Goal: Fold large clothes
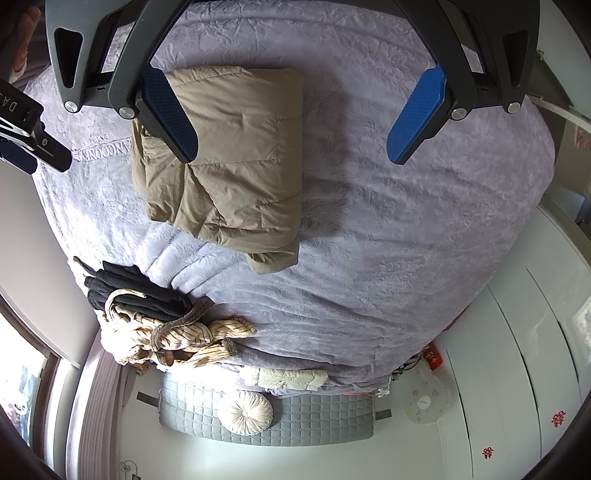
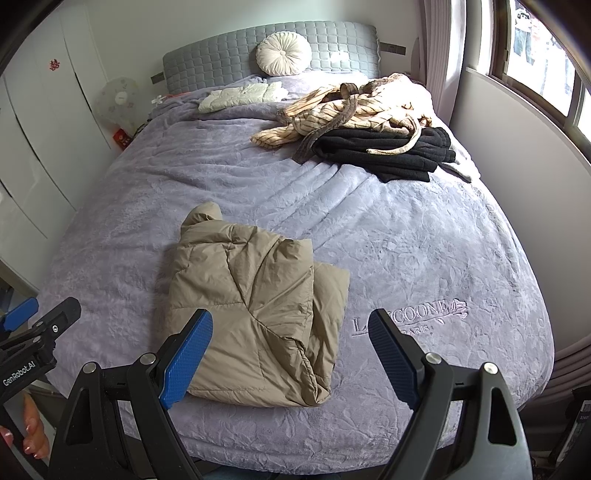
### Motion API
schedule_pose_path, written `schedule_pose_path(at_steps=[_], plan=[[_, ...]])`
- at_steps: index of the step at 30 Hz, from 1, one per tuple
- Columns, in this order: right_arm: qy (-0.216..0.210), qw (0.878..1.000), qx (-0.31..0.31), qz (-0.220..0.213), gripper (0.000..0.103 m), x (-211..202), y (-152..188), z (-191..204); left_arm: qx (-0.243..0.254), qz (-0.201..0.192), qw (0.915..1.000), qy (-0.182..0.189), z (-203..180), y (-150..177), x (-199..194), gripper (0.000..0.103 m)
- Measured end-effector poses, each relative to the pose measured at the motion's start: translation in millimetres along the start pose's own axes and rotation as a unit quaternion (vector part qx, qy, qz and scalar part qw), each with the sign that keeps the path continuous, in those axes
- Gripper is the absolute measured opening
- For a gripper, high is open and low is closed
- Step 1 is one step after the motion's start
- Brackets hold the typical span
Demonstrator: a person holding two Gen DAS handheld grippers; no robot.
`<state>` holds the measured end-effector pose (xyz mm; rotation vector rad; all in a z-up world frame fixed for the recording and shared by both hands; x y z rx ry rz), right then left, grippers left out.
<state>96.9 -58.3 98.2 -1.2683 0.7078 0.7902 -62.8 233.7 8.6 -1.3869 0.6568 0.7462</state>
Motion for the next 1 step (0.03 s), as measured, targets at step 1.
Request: schedule_pose_path(at_steps=[1], plan=[[0.0,1.0,0.0,0.0,0.088,-0.2,0.1,0.2,0.002,0.002,1.0,0.0,-0.3,-1.5,2.0,0.102]])
Point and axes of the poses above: each gripper's, at about its wrist camera, not at the fingertips, and x roughly the way its jaws point, z to its left, y to its underside, the point moved 8 cm from there along x, roughly the way its jaws point, and after that the axes turned 8 degrees about -y, right-handed, at the moved point
